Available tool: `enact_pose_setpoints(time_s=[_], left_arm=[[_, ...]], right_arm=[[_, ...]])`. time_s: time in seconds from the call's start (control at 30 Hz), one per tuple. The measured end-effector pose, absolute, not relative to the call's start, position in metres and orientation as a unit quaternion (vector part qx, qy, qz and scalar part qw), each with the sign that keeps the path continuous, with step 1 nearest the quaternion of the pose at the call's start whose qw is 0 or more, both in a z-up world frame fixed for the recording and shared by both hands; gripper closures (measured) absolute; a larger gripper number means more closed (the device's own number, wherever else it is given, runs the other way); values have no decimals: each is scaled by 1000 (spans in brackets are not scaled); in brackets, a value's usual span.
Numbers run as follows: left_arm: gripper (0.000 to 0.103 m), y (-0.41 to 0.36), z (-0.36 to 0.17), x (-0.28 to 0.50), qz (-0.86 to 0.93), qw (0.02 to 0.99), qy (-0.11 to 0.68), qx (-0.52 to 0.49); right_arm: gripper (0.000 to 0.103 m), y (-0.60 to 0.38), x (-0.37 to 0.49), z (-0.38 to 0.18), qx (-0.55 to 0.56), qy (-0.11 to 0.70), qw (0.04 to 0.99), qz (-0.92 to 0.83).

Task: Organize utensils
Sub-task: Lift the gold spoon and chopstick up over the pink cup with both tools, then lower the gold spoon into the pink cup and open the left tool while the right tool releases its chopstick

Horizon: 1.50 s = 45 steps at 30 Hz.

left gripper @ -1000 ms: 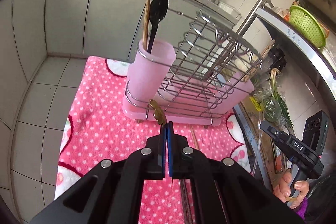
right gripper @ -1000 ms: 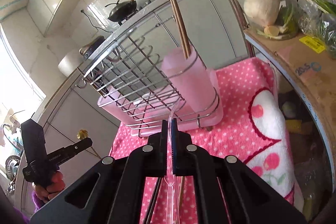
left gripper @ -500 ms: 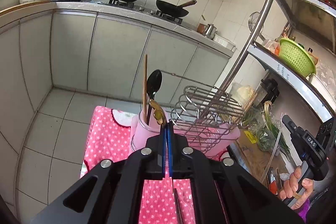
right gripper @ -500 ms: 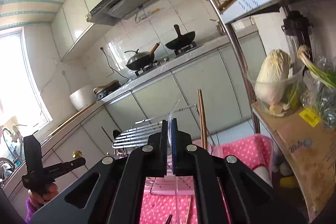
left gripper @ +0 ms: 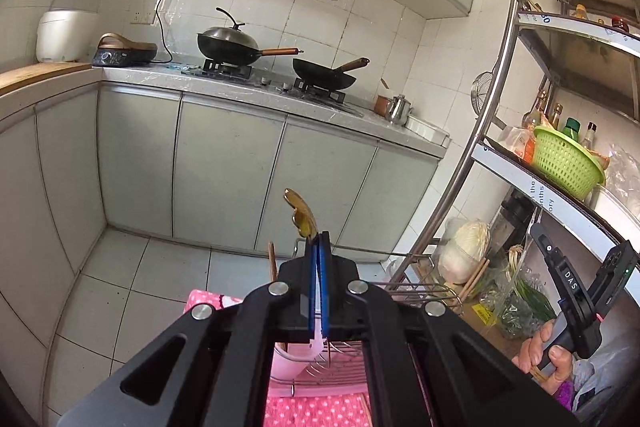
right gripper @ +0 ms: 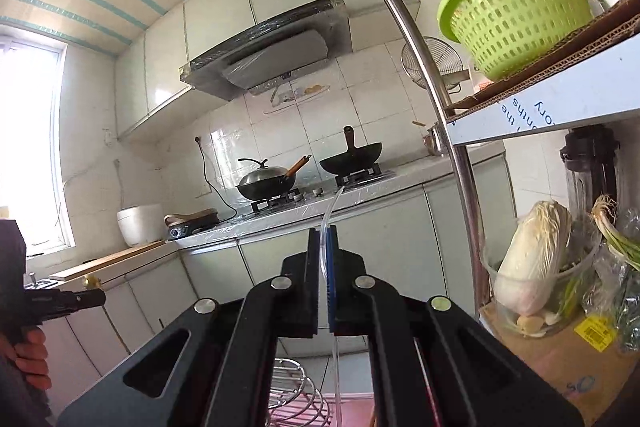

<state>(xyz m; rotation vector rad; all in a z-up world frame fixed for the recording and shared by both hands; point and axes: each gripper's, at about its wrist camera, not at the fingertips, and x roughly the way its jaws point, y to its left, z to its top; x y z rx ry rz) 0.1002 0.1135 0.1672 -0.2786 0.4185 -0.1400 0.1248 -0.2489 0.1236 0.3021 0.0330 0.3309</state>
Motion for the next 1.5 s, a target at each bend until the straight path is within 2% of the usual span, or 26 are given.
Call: enact_pose_setpoints(time_s=[0.37, 0.7, 1.5], left_arm=[[102, 110, 146, 133, -54, 966, 221, -124], [102, 108, 107, 142, -53, 953, 268, -128], [100, 103, 22, 174, -42, 917, 369, -146]], right_arm=[[100, -234, 158, 87, 123, 23, 979, 159], [100, -244, 138, 61, 146, 63, 976, 151], [99, -271, 152, 11, 260, 210, 930, 154]])
